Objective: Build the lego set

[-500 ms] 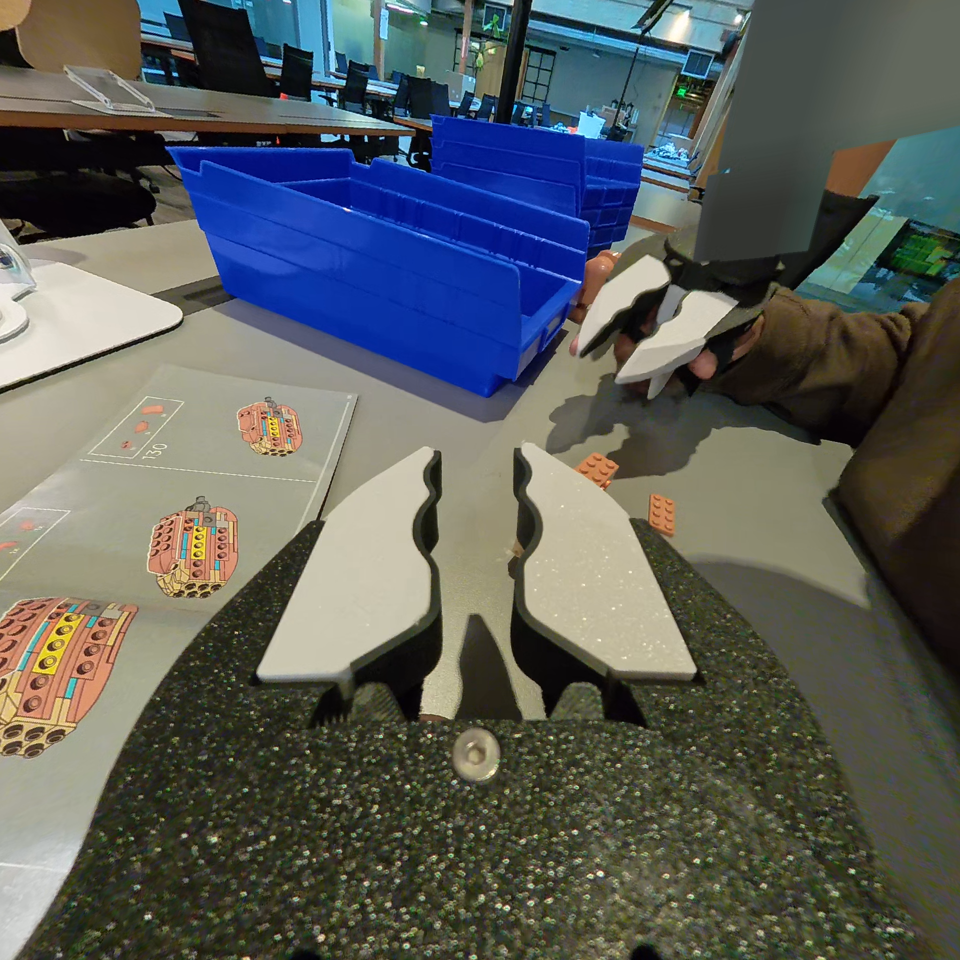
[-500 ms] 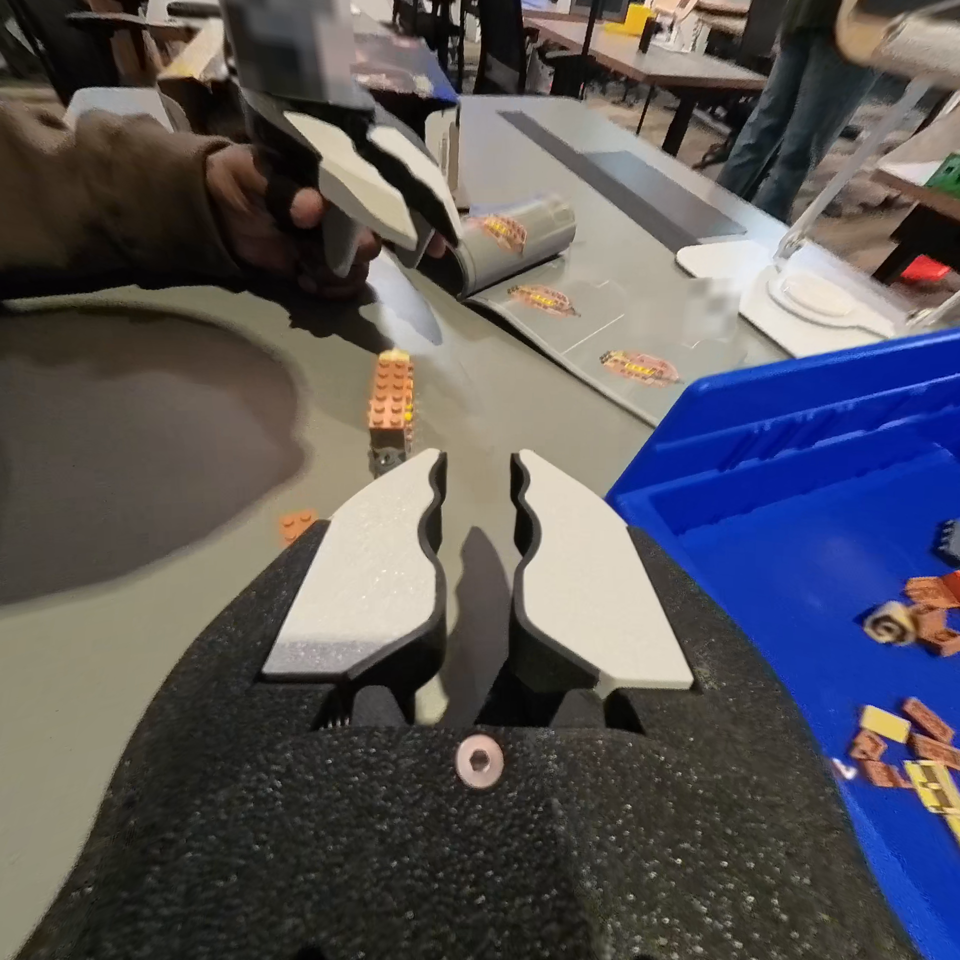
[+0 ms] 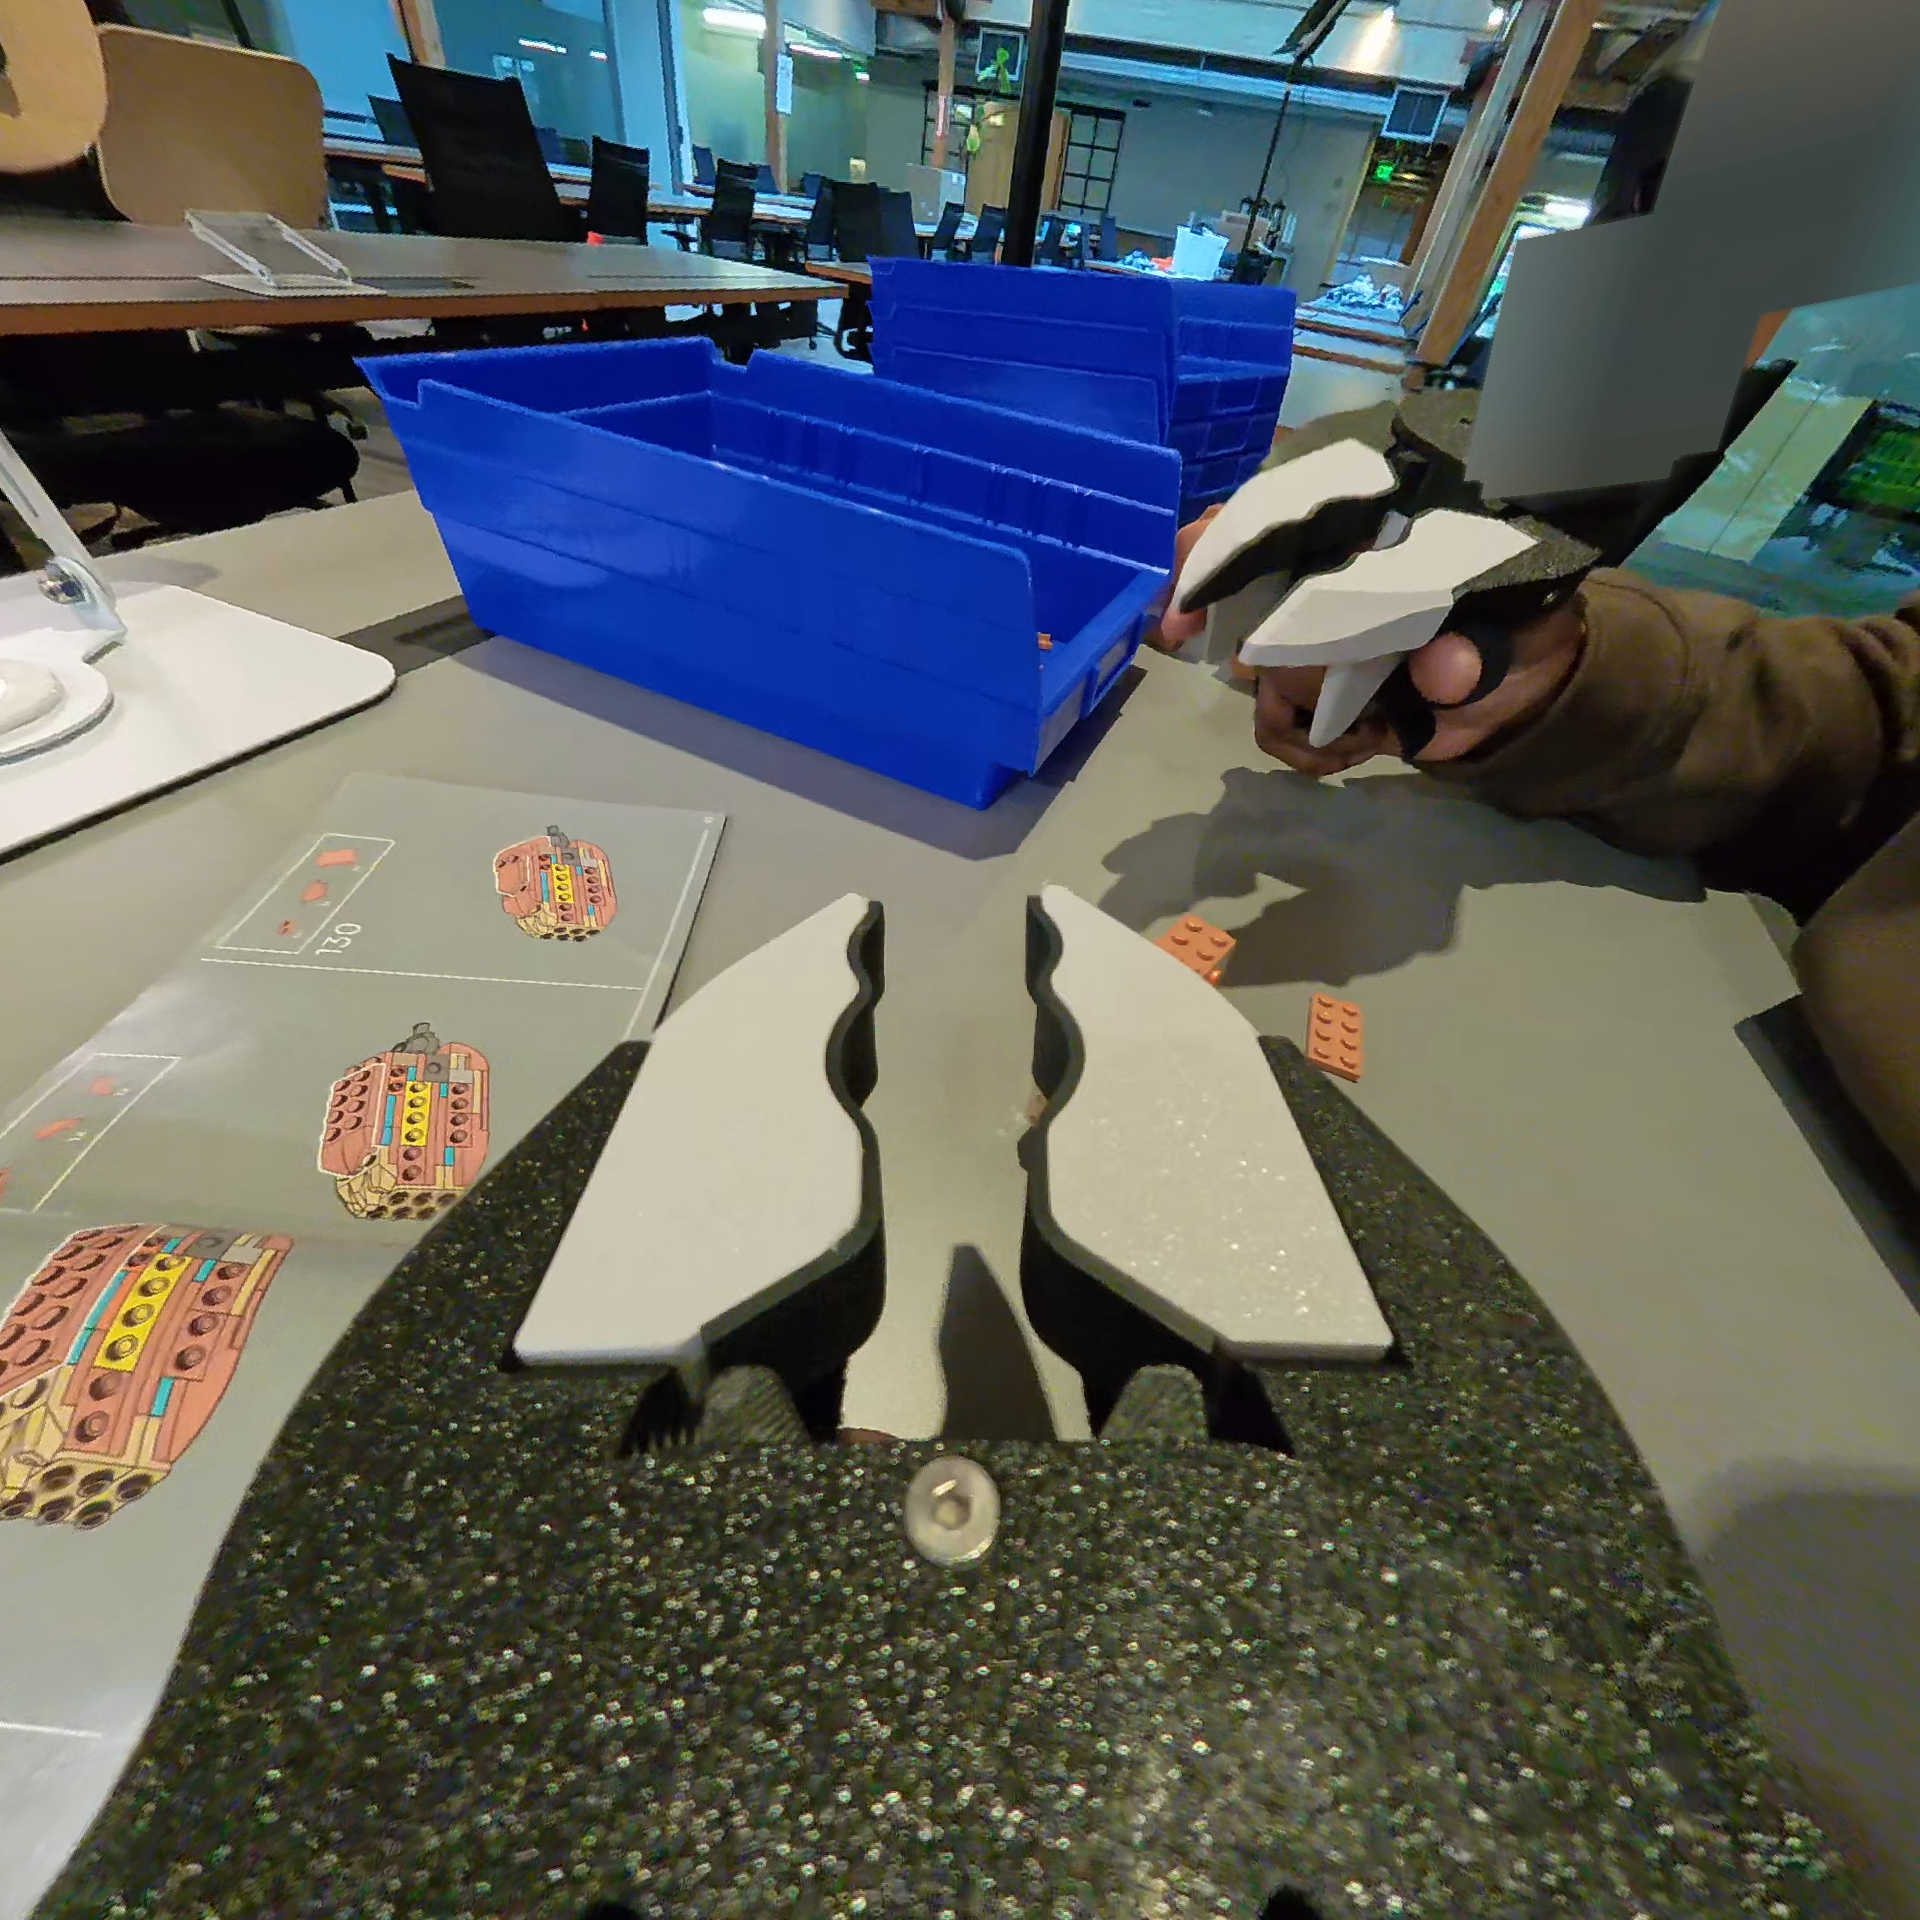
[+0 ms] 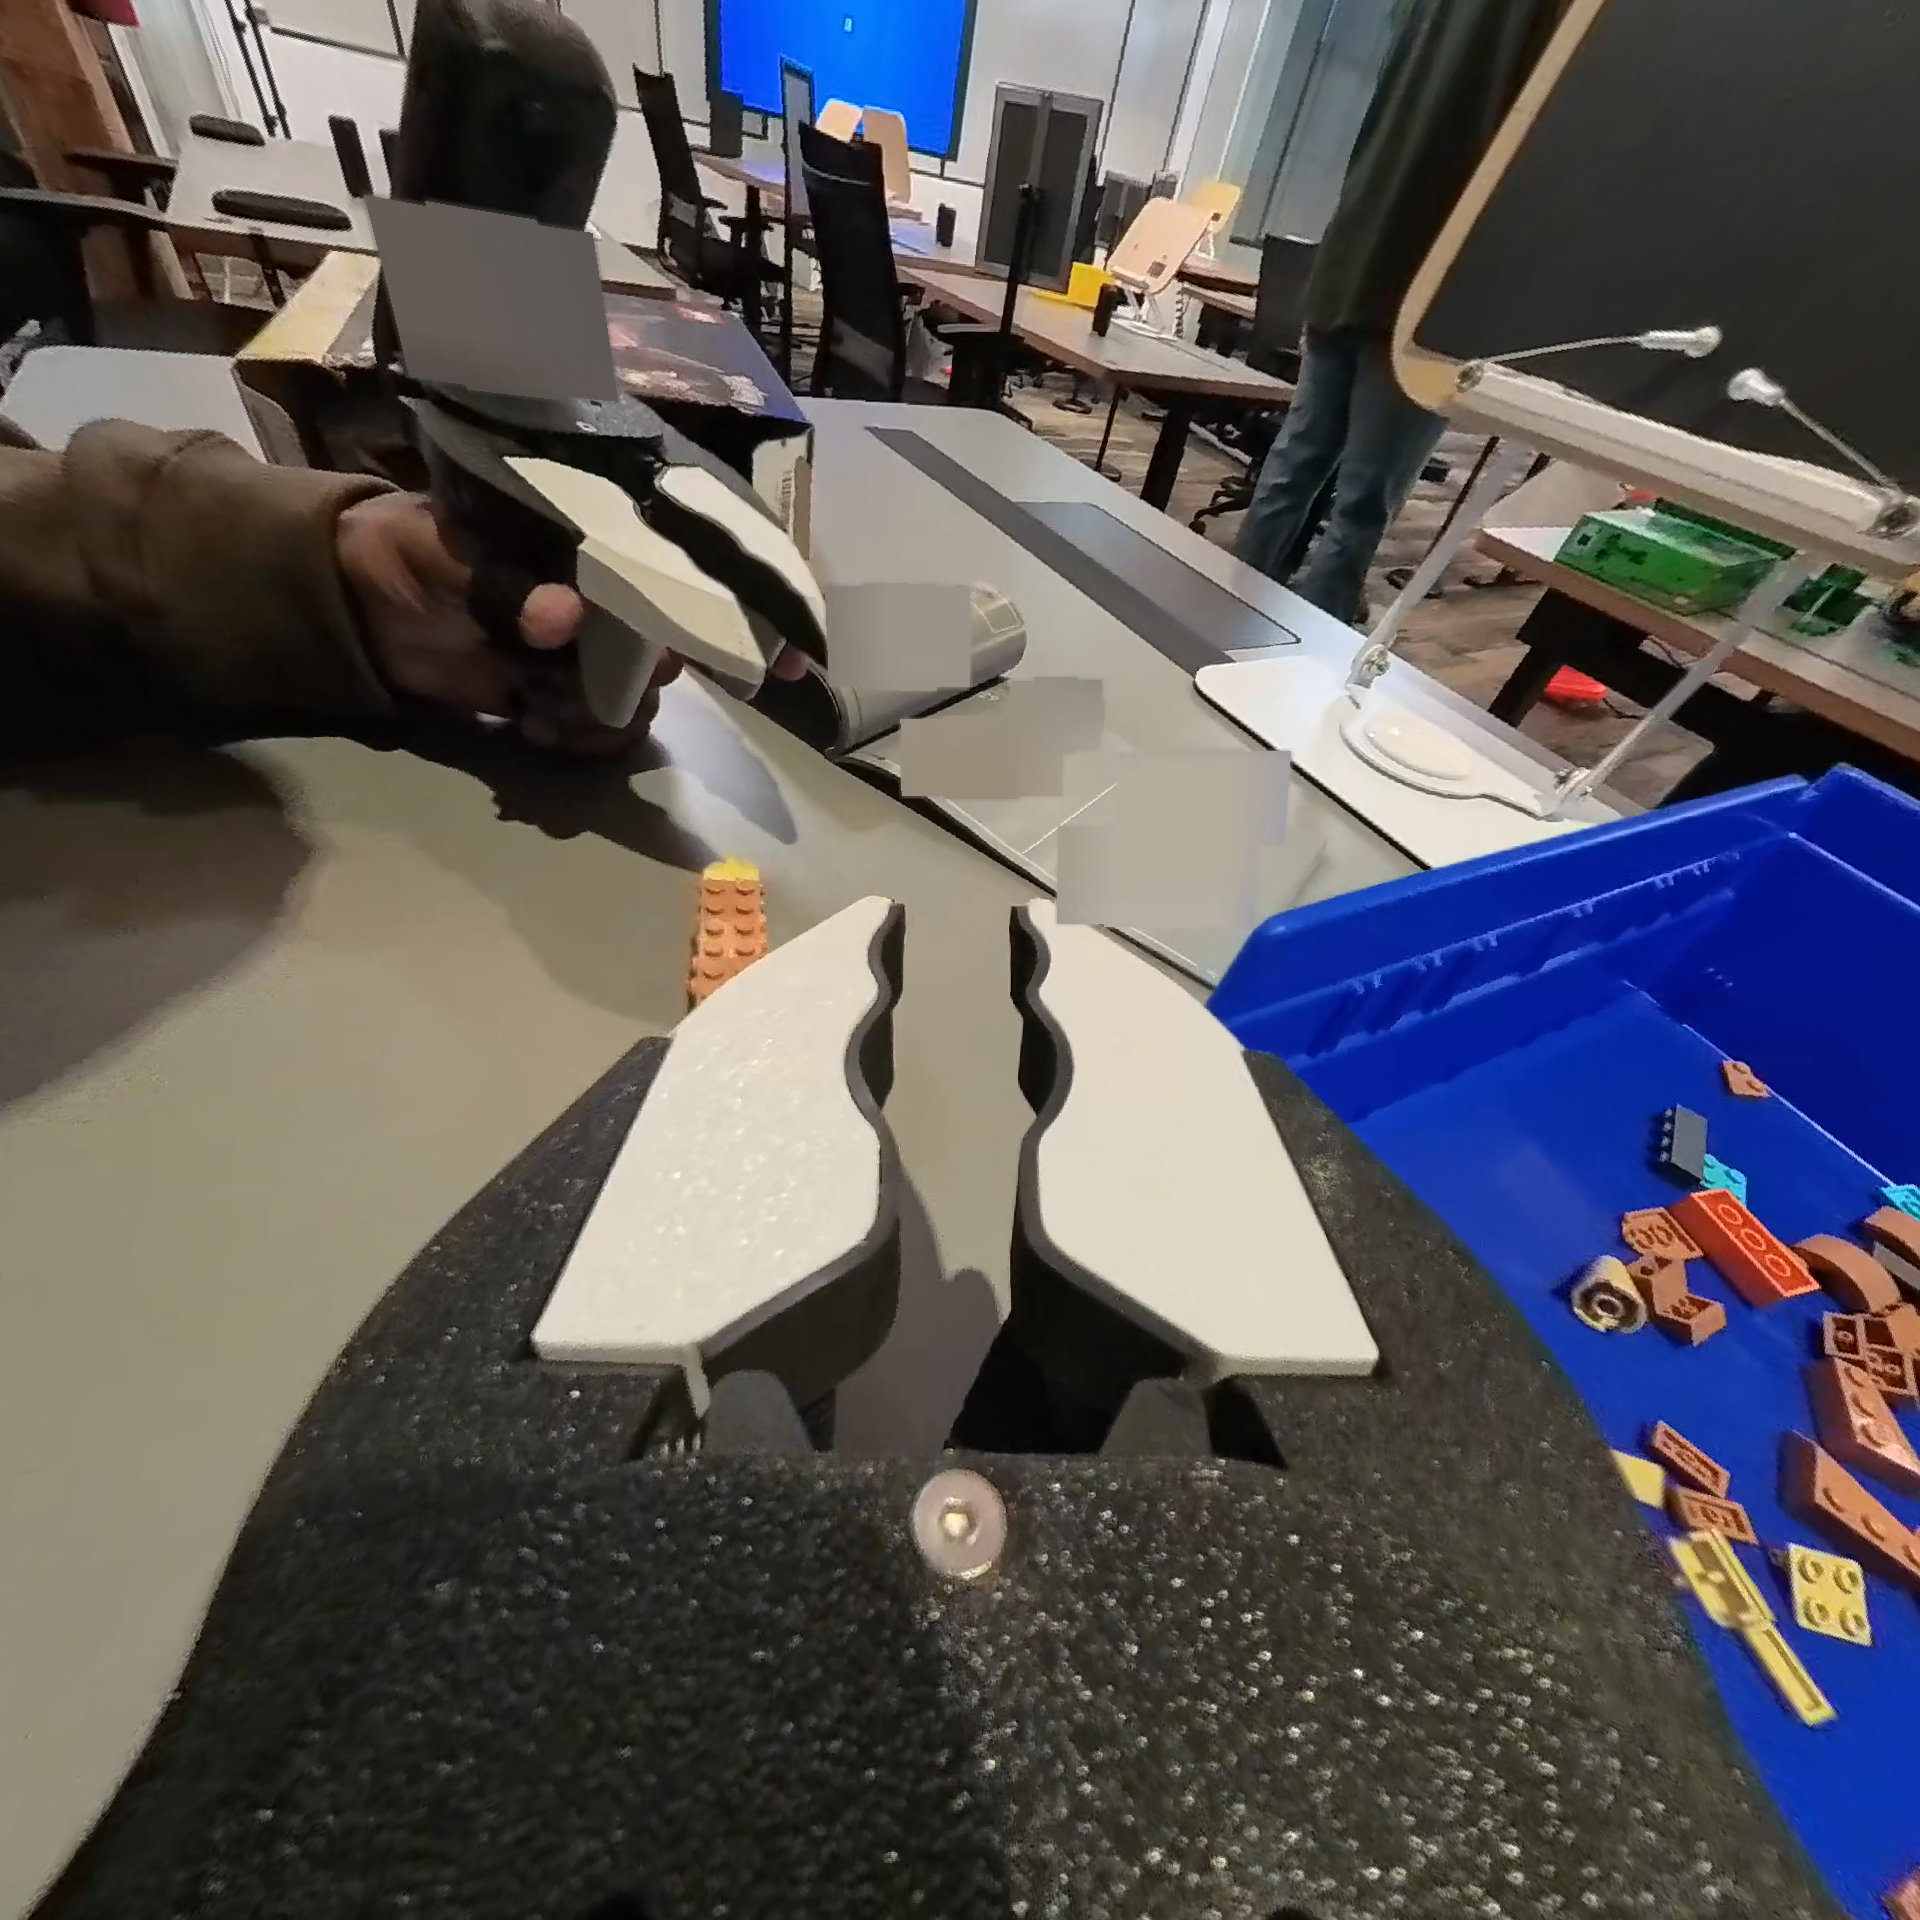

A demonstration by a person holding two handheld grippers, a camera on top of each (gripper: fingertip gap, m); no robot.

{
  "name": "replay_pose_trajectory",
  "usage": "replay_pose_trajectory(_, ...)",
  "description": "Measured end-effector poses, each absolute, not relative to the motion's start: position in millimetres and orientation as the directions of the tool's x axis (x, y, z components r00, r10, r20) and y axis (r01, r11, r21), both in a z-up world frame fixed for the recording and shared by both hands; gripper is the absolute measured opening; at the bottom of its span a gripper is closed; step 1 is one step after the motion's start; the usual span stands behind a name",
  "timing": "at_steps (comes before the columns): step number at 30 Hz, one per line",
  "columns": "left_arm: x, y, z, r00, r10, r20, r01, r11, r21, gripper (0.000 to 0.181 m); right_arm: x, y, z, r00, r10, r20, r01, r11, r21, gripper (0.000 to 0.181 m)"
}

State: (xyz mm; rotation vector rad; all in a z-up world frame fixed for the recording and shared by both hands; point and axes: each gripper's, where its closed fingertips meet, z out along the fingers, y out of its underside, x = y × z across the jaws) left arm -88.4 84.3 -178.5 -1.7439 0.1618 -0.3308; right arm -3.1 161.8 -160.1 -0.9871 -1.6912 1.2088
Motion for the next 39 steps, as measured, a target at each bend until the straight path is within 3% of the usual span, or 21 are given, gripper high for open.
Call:
replay_pose_trajectory(12, -89, 83, -173, 0.95, -0.285, 0.128, 0.078, -0.18, -0.981, 0.026, -7, 162, -164, -0.345, 0.918, 0.196, 0.137, 0.255, -0.957, 0.017)
replay_pose_trajectory(19, -93, 83, -175, 0.951, -0.277, 0.135, 0.084, -0.186, -0.979, 0.026, -2, 209, -136, -0.284, 0.902, 0.325, 0.184, 0.384, -0.905, 0.019)
replay_pose_trajectory(26, -94, 84, -178, 0.951, -0.274, 0.145, 0.093, -0.192, -0.977, 0.026, -13, 299, -113, -0.279, 0.851, 0.445, 0.398, 0.524, -0.753, 0.02)
replay_pose_trajectory(32, -93, 85, -180, 0.952, -0.274, 0.134, 0.08, -0.201, -0.976, 0.026, -54, 377, -136, -0.397, 0.768, 0.503, 0.562, 0.637, -0.528, 0.025)
replay_pose_trajectory(39, -97, 84, -179, 0.954, -0.265, 0.138, 0.087, -0.198, -0.976, 0.026, -87, 417, -162, -0.462, 0.76, 0.458, 0.633, 0.644, -0.43, 0.027)
